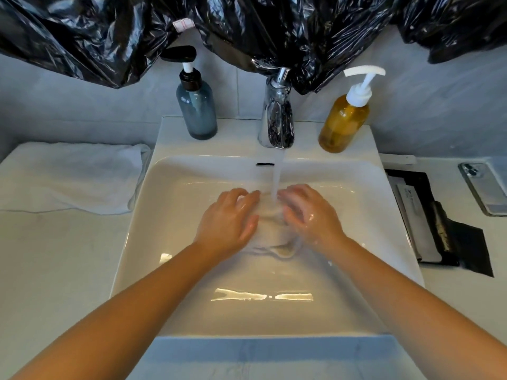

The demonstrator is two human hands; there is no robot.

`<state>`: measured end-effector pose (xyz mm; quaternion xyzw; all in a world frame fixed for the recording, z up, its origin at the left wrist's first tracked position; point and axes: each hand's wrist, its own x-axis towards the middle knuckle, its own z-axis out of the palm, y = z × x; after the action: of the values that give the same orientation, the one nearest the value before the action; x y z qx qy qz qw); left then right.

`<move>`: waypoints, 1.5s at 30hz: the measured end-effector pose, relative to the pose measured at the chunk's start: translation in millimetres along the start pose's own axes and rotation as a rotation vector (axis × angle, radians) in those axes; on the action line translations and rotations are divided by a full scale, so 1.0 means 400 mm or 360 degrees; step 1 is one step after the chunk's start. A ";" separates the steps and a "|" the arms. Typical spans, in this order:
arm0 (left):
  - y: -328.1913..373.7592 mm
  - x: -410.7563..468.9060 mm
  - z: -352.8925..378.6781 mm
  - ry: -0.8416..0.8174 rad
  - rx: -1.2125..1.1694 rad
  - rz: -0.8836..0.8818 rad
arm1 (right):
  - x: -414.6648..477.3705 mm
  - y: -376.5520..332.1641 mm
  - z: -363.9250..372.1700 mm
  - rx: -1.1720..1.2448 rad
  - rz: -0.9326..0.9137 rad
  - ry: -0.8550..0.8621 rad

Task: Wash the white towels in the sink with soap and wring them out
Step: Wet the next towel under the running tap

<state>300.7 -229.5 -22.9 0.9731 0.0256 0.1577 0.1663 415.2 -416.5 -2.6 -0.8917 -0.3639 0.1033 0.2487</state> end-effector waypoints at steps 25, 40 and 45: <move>-0.017 0.079 0.007 -0.0589 -0.0562 -0.0733 | 0.054 -0.022 0.029 -0.0202 0.0203 -0.0224; 0.142 0.147 -0.290 -0.0767 -0.0085 -0.0012 | -0.027 -0.132 -0.256 -0.0388 0.0236 -0.0705; 0.097 0.097 -0.287 -0.0772 -0.0022 -0.0177 | 0.005 -0.214 -0.340 0.0151 0.0129 0.0041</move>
<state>301.3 -225.9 104.2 0.9784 0.0374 -0.0896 0.1826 415.3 -413.0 158.2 -0.8941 -0.3191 0.1189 0.2910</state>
